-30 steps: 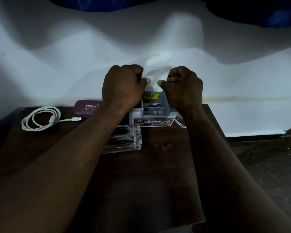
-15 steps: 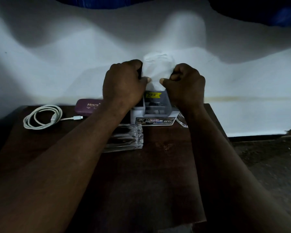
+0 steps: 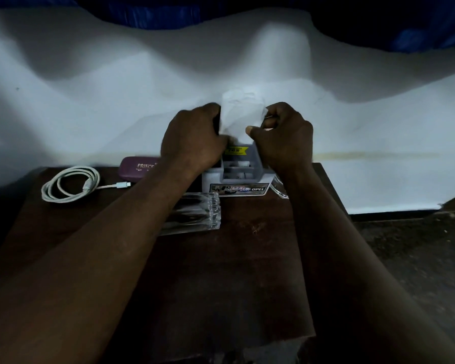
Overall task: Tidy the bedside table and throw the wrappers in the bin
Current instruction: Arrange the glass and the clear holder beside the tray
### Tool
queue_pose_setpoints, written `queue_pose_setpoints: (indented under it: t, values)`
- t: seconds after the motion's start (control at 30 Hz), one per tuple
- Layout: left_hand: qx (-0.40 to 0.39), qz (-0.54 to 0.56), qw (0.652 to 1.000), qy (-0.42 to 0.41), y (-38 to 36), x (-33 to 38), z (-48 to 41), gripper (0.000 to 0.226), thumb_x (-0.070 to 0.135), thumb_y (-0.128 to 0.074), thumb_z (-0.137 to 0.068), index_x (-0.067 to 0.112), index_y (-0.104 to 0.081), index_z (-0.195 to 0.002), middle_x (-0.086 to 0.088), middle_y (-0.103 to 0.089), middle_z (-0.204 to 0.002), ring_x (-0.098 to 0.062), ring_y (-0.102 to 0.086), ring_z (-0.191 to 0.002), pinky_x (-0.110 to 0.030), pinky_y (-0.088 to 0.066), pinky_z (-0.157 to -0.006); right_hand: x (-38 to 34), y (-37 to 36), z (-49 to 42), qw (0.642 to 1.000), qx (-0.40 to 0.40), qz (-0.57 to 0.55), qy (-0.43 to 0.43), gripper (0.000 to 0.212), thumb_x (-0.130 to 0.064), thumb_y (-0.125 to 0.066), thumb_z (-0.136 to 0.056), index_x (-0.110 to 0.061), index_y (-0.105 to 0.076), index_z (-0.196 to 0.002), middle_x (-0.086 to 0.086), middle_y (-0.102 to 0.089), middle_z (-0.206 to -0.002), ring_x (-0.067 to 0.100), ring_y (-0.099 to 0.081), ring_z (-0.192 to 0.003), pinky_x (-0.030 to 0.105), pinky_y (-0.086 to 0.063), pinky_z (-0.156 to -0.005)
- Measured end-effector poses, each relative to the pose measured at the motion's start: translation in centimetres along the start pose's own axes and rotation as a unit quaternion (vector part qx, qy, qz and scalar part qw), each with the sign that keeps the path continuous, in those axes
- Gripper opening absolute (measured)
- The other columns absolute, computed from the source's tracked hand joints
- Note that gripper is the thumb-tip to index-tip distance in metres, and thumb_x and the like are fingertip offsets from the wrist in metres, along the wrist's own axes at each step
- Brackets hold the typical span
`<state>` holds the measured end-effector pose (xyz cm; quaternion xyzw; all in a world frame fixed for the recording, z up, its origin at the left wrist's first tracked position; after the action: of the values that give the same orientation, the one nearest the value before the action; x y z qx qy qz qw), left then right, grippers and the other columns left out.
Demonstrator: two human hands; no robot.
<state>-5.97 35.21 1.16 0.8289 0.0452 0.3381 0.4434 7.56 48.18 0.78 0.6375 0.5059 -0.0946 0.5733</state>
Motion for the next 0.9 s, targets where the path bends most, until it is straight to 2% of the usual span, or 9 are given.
queue_pose_setpoints:
  t: [0.1, 0.23, 0.33, 0.47, 0.53, 0.6, 0.67, 0.77, 0.9]
  values:
    - [0.005, 0.004, 1.0, -0.001, 0.6, 0.1, 0.5, 0.028, 0.03, -0.079, -0.078, 0.015, -0.062, -0.094, -0.004, -0.074, -0.094, -0.033, -0.066, -0.092, -0.036, -0.052, -0.074, -0.6, 0.9, 0.6, 1.0, 0.0, -0.01, -0.007, 0.041, -0.035, -0.082, -0.083, -0.021, -0.063, -0.116, -0.011, -0.073, -0.096, 0.013, -0.069, -0.097, 0.024, -0.046, -0.08]
    - [0.068, 0.014, 0.997, 0.019, 4.2, 0.8, 1.2, 0.048, 0.028, -0.08, -0.077, 0.02, -0.066, -0.123, 0.0, -0.073, -0.117, -0.031, -0.063, -0.11, -0.043, -0.056, -0.09, -2.0, 3.3, 1.4, 1.0, 0.013, 0.007, -0.01, 0.048, -0.036, -0.078, -0.087, -0.018, -0.057, -0.127, -0.004, -0.073, -0.112, 0.018, -0.068, -0.102, 0.03, -0.051, -0.087]
    - [0.064, -0.018, 0.998, -0.006, 6.4, 2.1, 2.3, 0.042, 0.026, -0.076, -0.079, 0.022, -0.065, -0.12, 0.001, -0.072, -0.111, -0.028, -0.062, -0.106, -0.044, -0.054, -0.087, -4.2, 5.0, 2.2, 0.999, 0.03, 0.01, 0.001, 0.046, -0.036, -0.078, -0.087, -0.018, -0.057, -0.125, -0.003, -0.072, -0.111, 0.019, -0.068, -0.1, 0.028, -0.049, -0.085]
    - [-0.01, -0.095, 0.995, -0.021, 7.4, 2.7, 7.0, 0.023, 0.029, -0.068, -0.084, 0.021, -0.068, -0.106, -0.004, -0.074, -0.103, -0.033, -0.061, -0.099, -0.044, -0.053, -0.082, -7.6, 6.2, 5.8, 0.999, -0.009, 0.021, 0.036, 0.044, -0.037, -0.077, -0.086, -0.024, -0.058, -0.123, -0.006, -0.071, -0.109, 0.018, -0.068, -0.098, 0.033, -0.054, -0.087]
    - [-0.062, -0.161, 0.985, -0.014, 6.9, 2.1, 10.2, 0.03, 0.034, -0.066, -0.082, 0.023, -0.068, -0.11, -0.005, -0.072, -0.109, -0.036, -0.061, -0.104, -0.043, -0.051, -0.085, -8.0, 6.0, 9.2, 0.997, -0.027, 0.039, 0.054, 0.042, -0.034, -0.074, -0.085, -0.023, -0.059, -0.122, -0.005, -0.073, -0.107, 0.021, -0.071, -0.096, 0.037, -0.057, -0.086]
    - [-0.109, -0.188, 0.976, -0.015, 6.3, 1.7, 12.8, 0.045, 0.041, -0.067, -0.079, 0.029, -0.064, -0.122, 0.0, -0.068, -0.124, -0.032, -0.059, -0.118, -0.044, -0.046, -0.097, -7.5, 5.1, 12.9, 0.993, -0.054, 0.074, 0.076, 0.049, -0.03, -0.073, -0.083, -0.019, -0.058, -0.128, -0.001, -0.075, -0.107, 0.028, -0.073, -0.095, 0.042, -0.059, -0.083]
    - [-0.103, -0.168, 0.98, -0.011, 7.2, 2.0, 14.4, 0.05, 0.04, -0.067, -0.079, 0.031, -0.061, -0.128, 0.003, -0.063, -0.132, -0.031, -0.055, -0.123, -0.045, -0.044, -0.1, -6.5, 4.0, 15.9, 0.986, -0.098, 0.104, 0.086, 0.049, -0.033, -0.076, -0.08, -0.018, -0.059, -0.124, 0.003, -0.076, -0.107, 0.032, -0.074, -0.096, 0.043, -0.059, -0.08]
    - [-0.074, -0.15, 0.986, -0.011, 8.7, 3.9, 16.6, 0.045, 0.038, -0.065, -0.082, 0.032, -0.062, -0.126, 0.003, -0.063, -0.129, -0.031, -0.054, -0.12, -0.045, -0.046, -0.093, -4.8, 4.8, 18.1, 0.991, -0.107, 0.077, 0.033, 0.038, -0.034, -0.081, -0.08, -0.023, -0.064, -0.111, -0.003, -0.076, -0.1, 0.024, -0.074, -0.093, 0.041, -0.06, -0.081]
    - [-0.11, -0.13, 0.985, -0.026, 7.6, 5.6, 18.8, 0.052, 0.036, -0.071, -0.082, 0.035, -0.058, -0.132, 0.006, -0.058, -0.136, -0.027, -0.047, -0.128, -0.045, -0.039, -0.102, -2.9, 5.7, 20.1, 0.992, -0.112, 0.048, -0.022, 0.035, -0.033, -0.083, -0.08, -0.022, -0.067, -0.109, -0.004, -0.073, -0.098, 0.015, -0.072, -0.091, 0.036, -0.059, -0.084]
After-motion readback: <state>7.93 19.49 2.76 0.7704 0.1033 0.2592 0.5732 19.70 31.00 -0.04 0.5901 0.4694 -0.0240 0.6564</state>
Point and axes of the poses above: each hand's wrist, its own z-axis away from the middle knuckle, its own y-axis out of the back of the hand, x = y × z, the point moved 9 cm from there along -z, towards the middle knuckle
